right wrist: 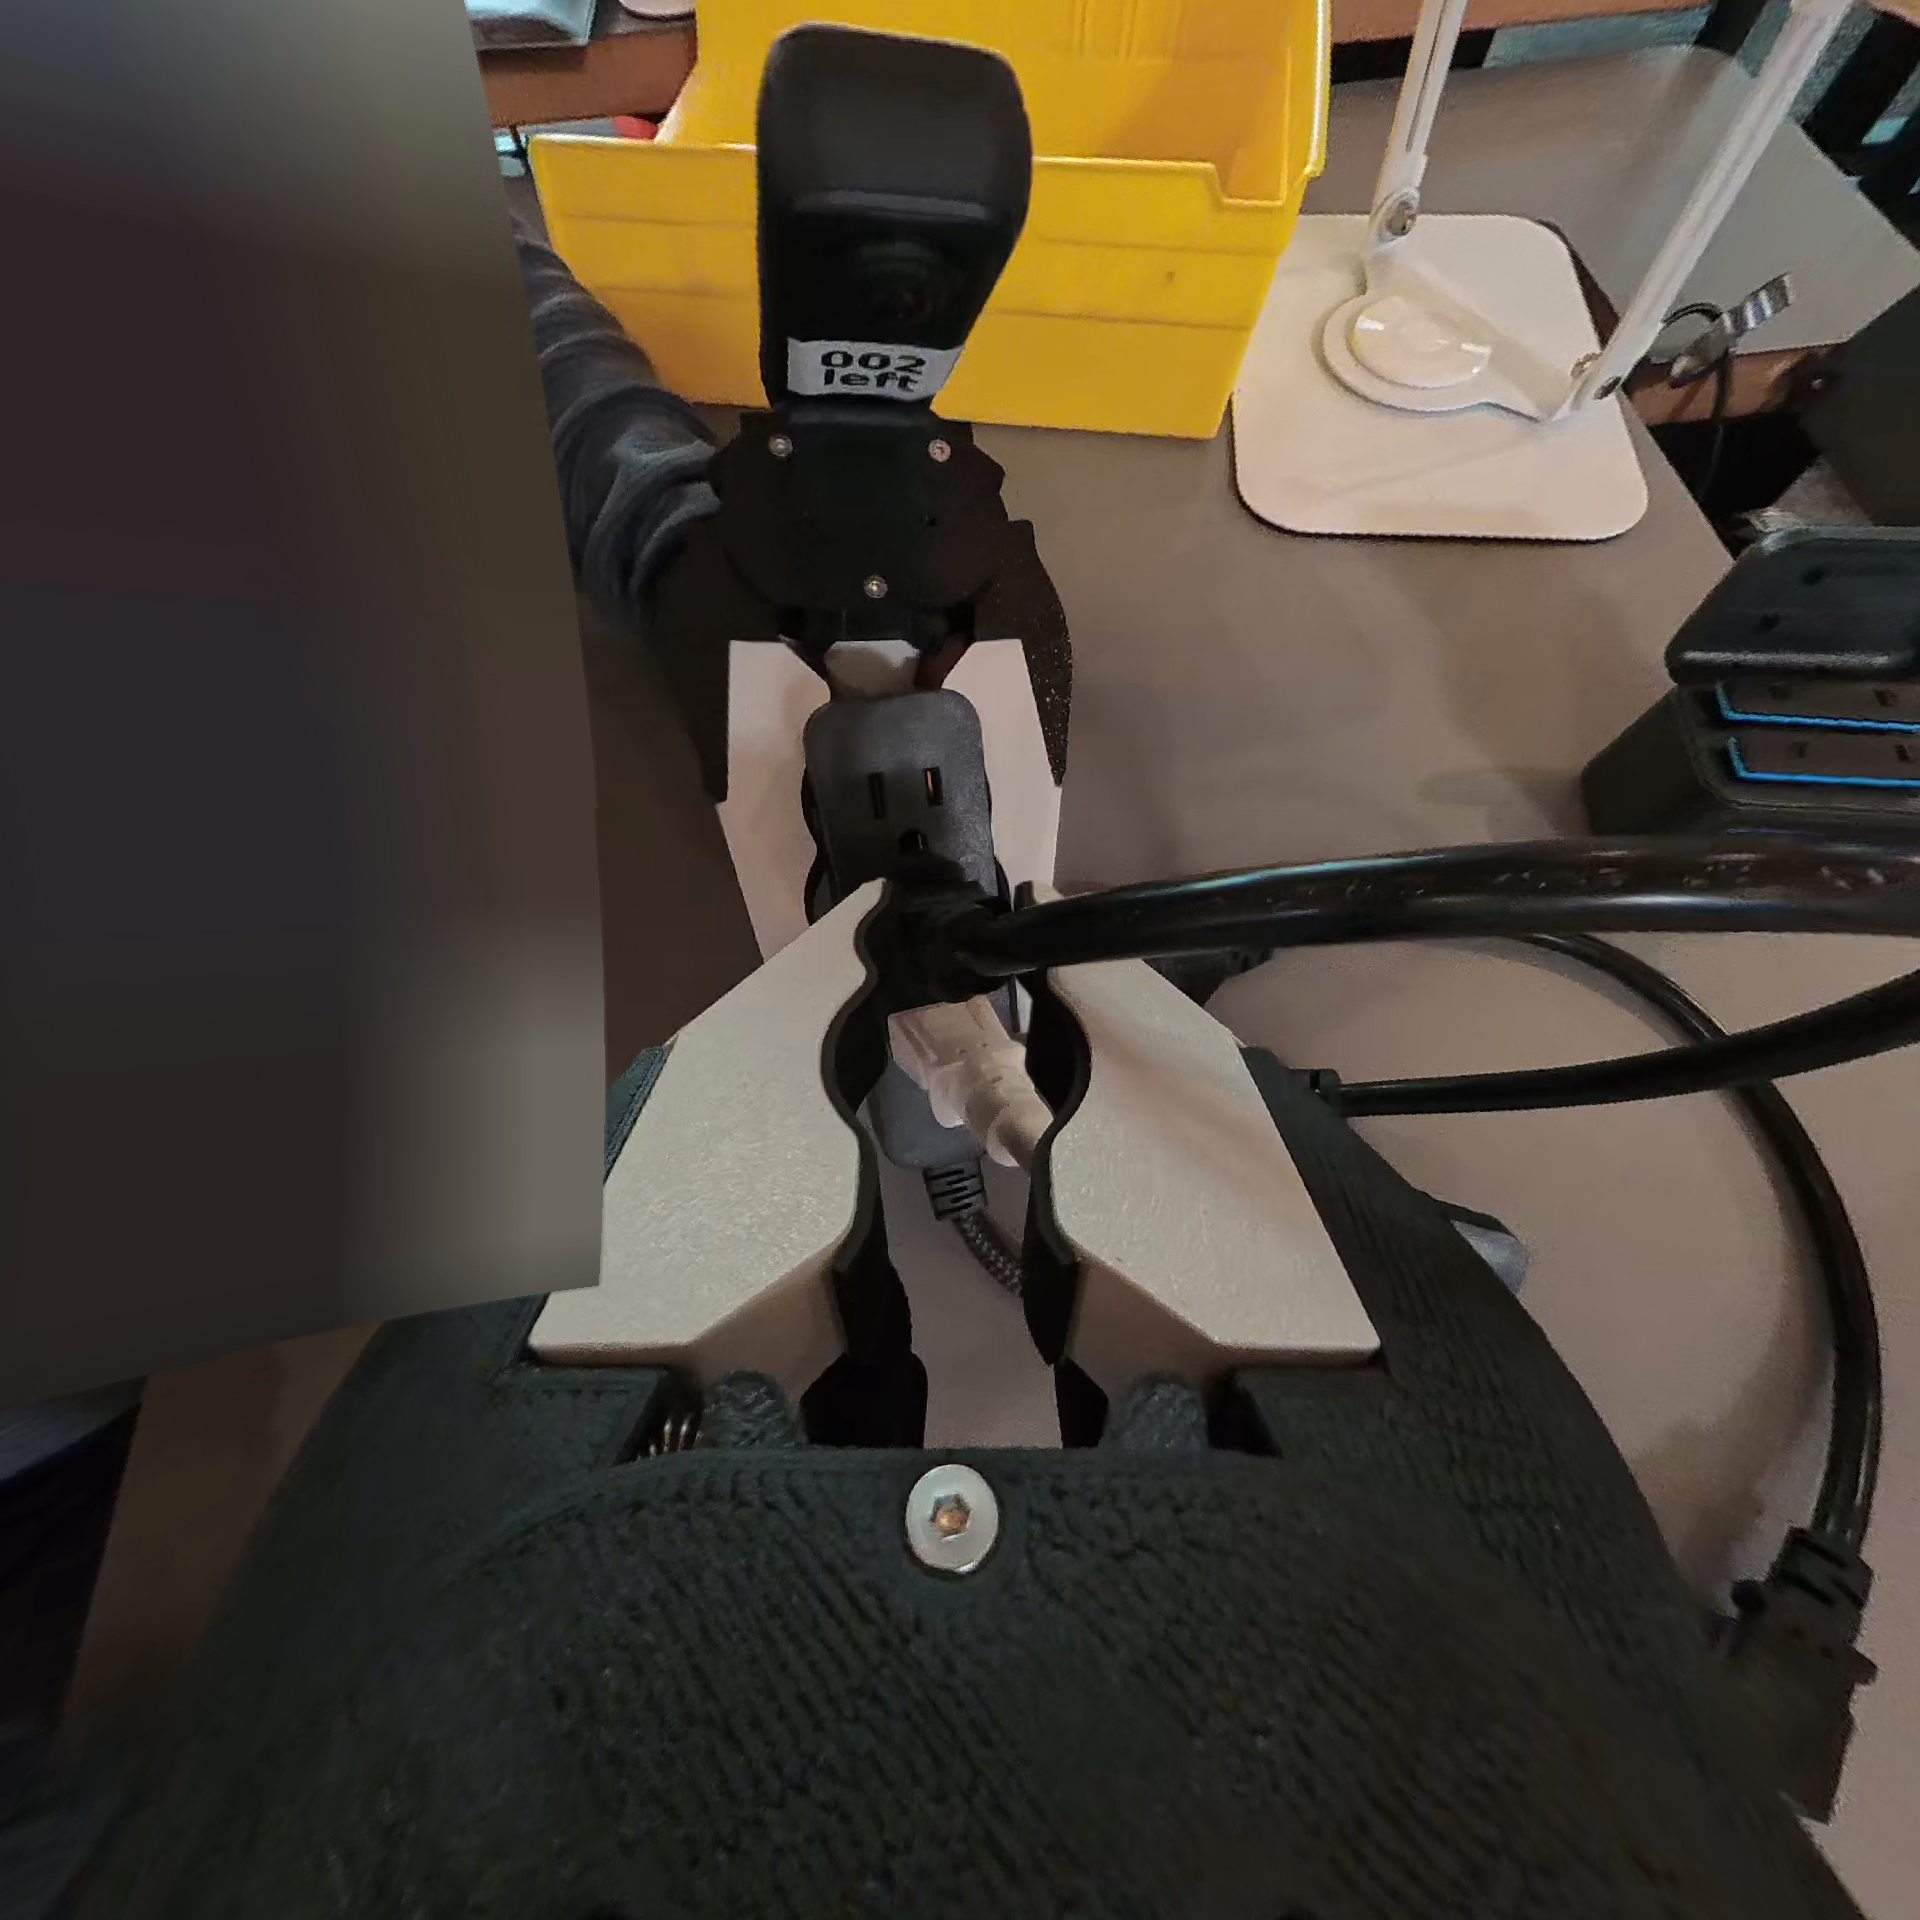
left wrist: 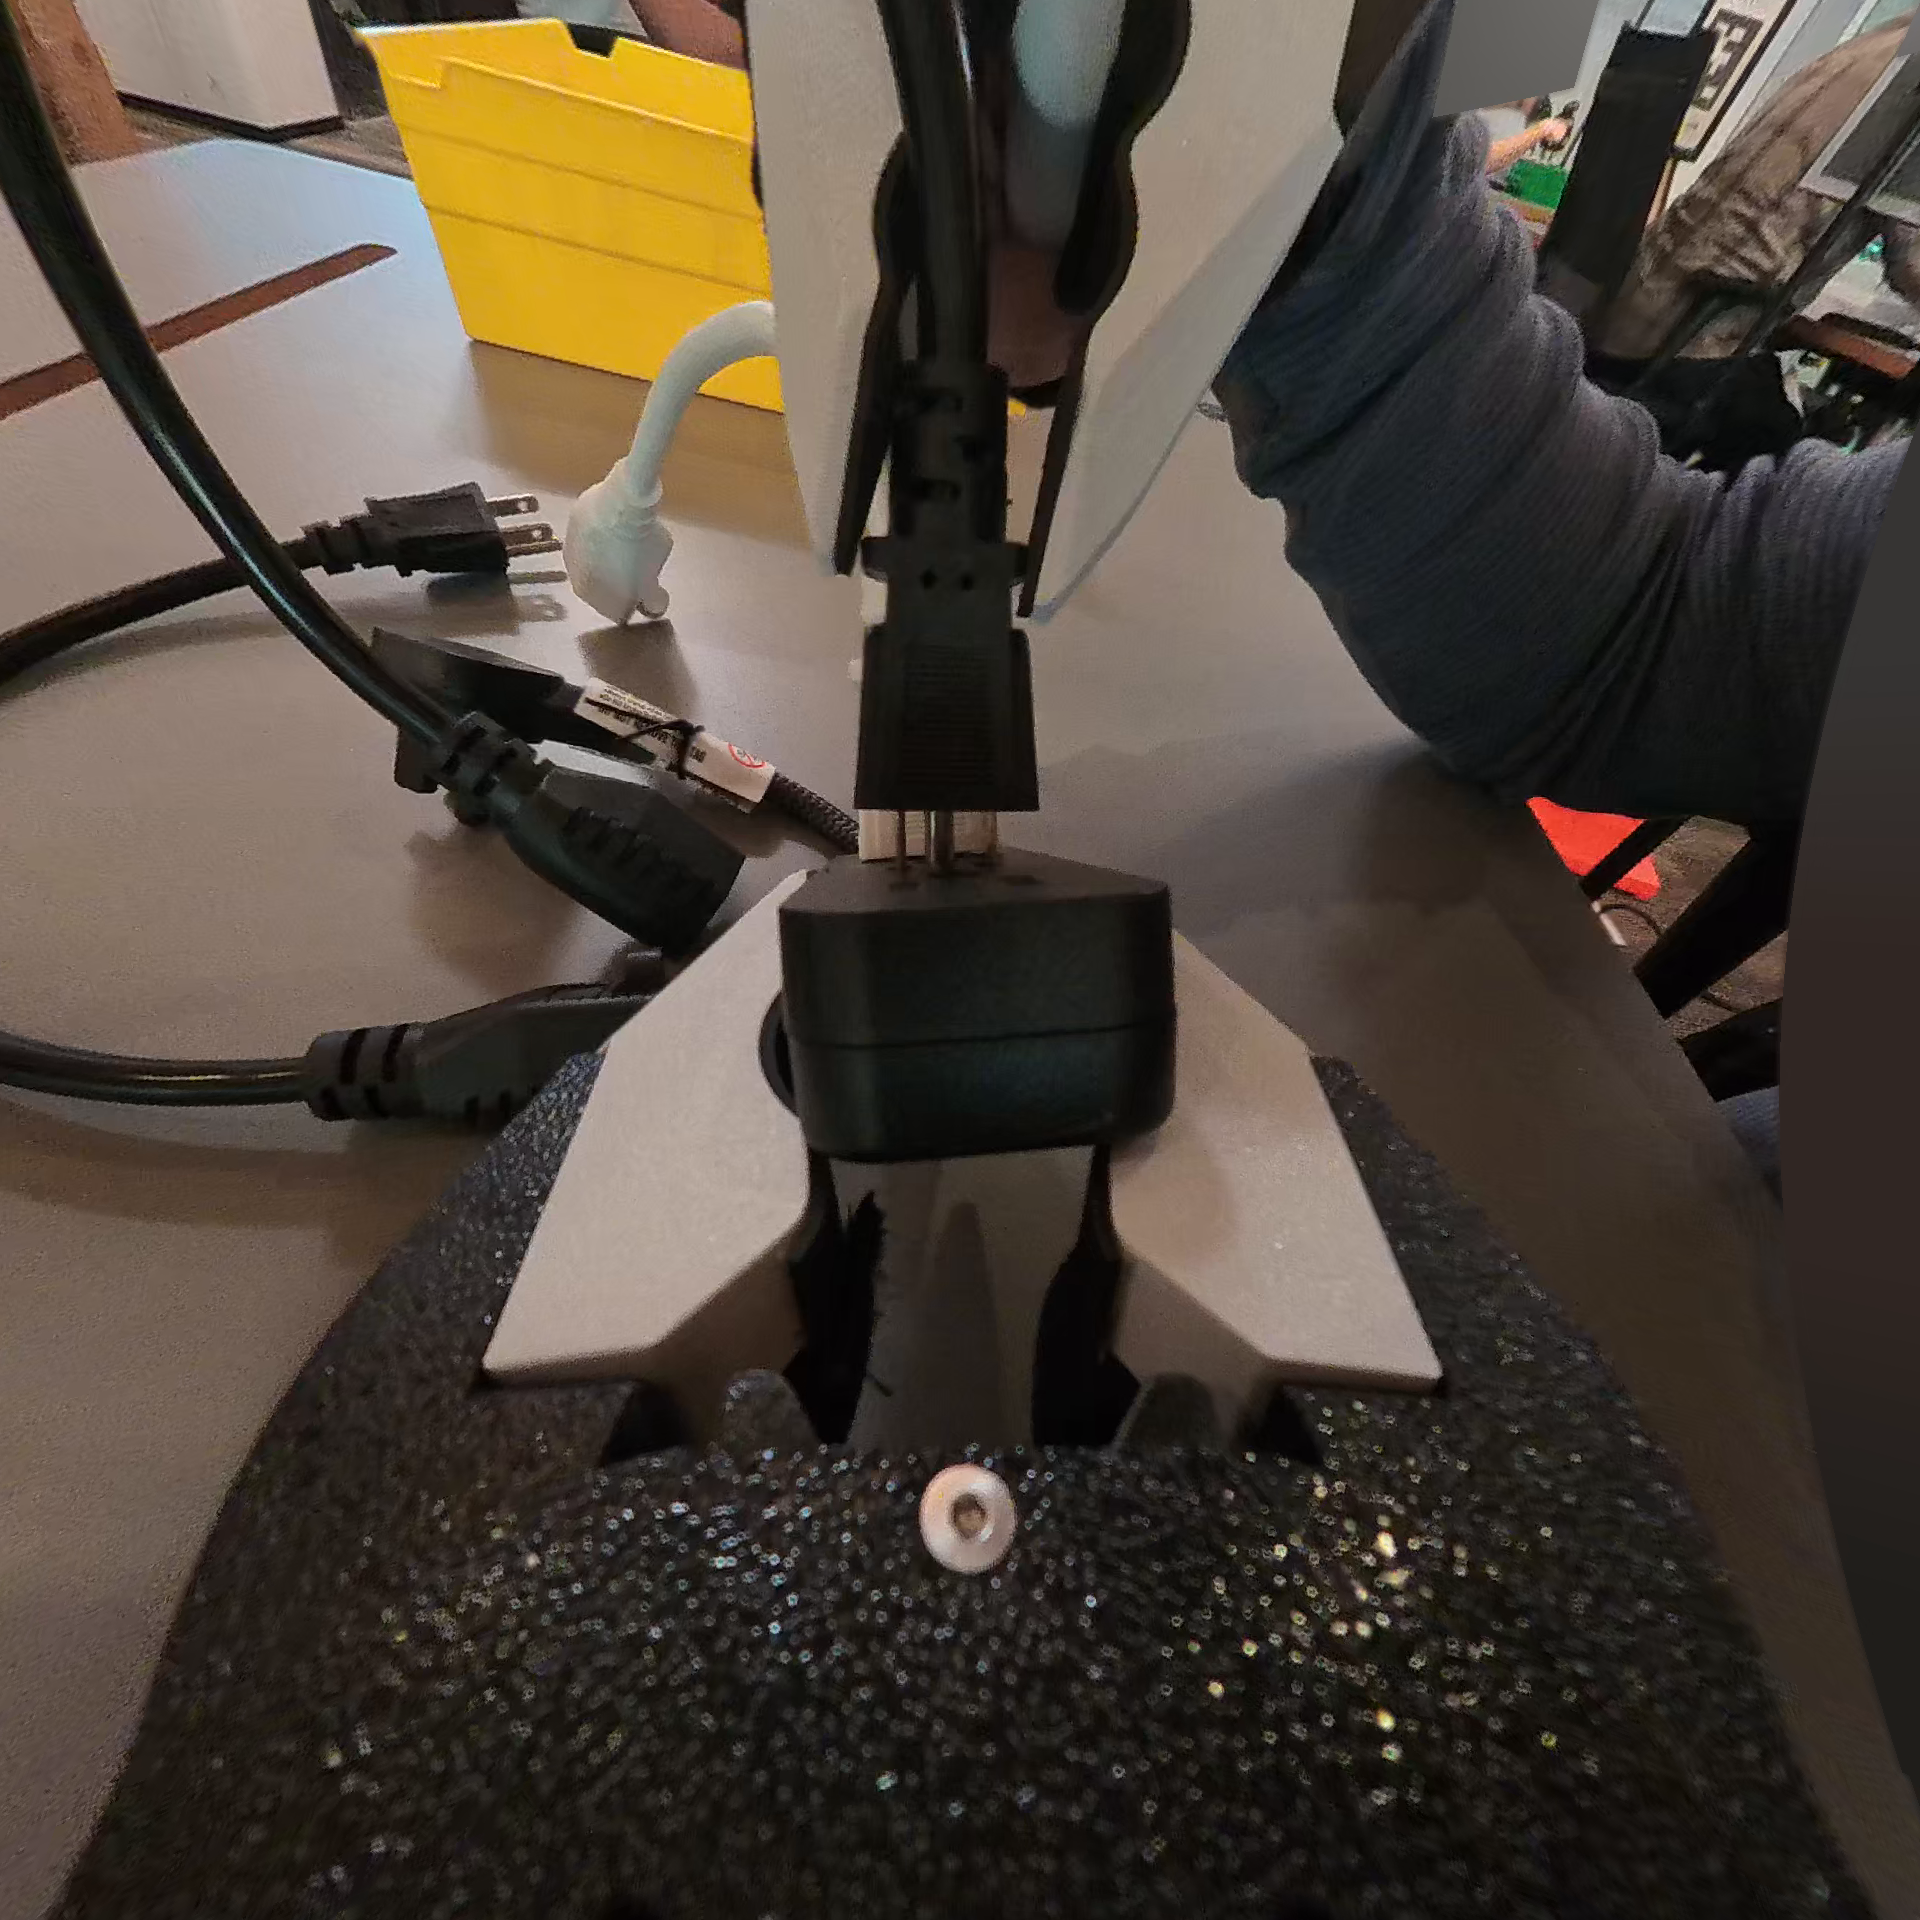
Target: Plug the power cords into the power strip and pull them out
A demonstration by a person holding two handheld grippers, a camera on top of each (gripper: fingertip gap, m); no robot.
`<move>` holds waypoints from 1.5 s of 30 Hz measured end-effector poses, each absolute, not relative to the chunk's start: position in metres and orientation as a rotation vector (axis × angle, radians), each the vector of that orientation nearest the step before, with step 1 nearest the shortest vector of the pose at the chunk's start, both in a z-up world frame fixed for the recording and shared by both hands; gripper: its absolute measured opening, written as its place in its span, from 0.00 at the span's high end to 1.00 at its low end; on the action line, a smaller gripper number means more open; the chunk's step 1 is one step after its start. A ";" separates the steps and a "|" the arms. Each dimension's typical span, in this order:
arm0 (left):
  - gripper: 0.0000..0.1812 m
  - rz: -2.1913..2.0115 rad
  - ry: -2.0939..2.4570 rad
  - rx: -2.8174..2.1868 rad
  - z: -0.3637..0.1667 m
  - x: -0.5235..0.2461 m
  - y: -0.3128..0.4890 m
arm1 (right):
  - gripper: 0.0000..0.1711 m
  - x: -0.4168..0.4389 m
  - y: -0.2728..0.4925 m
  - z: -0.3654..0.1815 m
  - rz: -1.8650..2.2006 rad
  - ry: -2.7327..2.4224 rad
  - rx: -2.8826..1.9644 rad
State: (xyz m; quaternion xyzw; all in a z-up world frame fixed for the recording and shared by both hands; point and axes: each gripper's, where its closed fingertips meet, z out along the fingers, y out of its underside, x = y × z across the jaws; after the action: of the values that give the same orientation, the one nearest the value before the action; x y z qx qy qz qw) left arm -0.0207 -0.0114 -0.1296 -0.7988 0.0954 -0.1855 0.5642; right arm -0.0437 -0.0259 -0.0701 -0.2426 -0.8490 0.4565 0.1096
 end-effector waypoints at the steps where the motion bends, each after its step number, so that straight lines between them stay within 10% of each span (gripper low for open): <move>1: 0.73 -0.434 0.226 -1.882 -0.130 -0.021 -0.011 | 0.89 -0.043 -0.026 -0.070 1.337 -2.495 -0.704; 37: 0.72 -0.347 0.322 -1.931 -0.139 -0.013 -0.012 | 0.88 -0.029 -0.025 -0.081 1.098 -2.588 -0.800; 45: 0.72 -0.392 0.301 -1.911 -0.136 -0.014 -0.012 | 0.72 -0.025 -0.004 -0.047 1.307 -2.464 -0.755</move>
State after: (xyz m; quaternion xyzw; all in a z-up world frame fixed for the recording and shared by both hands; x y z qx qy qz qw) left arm -0.0136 -0.0121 -0.1357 -0.8078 0.1270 -0.1657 0.5512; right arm -0.0247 -0.0041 -0.0468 -0.2593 -0.8459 0.4488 0.1257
